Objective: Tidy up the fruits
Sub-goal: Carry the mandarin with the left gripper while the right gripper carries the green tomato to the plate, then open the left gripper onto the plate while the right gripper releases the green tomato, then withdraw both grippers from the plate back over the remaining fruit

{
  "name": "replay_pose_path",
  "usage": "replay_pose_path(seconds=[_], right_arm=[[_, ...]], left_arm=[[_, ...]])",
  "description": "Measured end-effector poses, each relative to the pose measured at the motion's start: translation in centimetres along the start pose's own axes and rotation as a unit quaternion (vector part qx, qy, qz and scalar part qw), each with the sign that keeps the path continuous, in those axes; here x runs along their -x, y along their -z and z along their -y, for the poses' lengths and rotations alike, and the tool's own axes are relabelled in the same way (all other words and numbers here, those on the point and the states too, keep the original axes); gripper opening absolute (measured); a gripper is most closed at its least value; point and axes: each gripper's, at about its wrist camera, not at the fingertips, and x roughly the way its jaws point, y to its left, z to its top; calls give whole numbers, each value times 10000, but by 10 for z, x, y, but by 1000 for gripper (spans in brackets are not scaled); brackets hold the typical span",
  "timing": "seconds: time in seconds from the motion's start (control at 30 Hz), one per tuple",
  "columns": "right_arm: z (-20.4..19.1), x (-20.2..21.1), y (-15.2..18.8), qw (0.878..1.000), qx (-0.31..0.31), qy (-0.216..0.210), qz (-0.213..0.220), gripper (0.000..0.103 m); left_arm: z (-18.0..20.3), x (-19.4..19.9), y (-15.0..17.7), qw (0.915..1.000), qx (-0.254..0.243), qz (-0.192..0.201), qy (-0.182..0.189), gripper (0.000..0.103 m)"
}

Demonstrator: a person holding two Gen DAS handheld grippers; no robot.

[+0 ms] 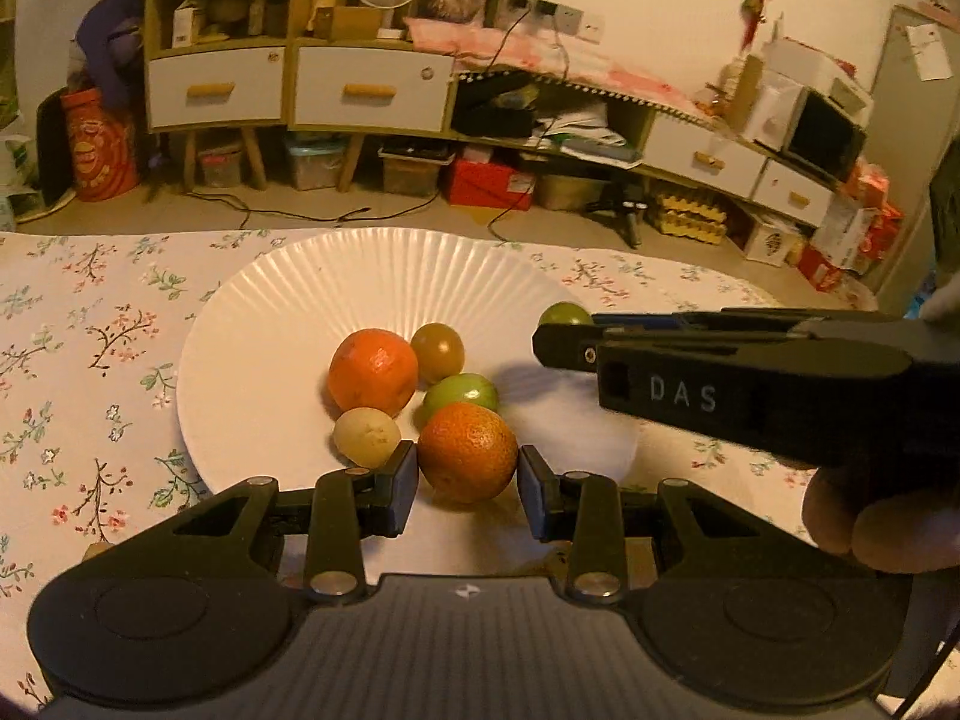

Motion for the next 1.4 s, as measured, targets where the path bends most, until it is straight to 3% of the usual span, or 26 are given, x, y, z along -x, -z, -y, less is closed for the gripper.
replay_pose_path(seconds=[0.37, 0.93, 1.13, 1.4], right_arm=[[6, -12, -2, 9997, -20, -169, -146, 23], [6, -10, -4, 9996, -87, -243, -77, 26], [5, 2, -6, 9998, -120, -130, -59, 34], [-2, 25, -9, 9999, -154, -12, 69, 54]], left_arm=[[4, -7, -3, 9996, 151, 84, -228, 38], [1, -2, -5, 9997, 205, 141, 2, 41], [3, 9, -2, 9999, -15, 114, 77, 46], [-2, 26, 3, 9998, -105, 79, 163, 54]])
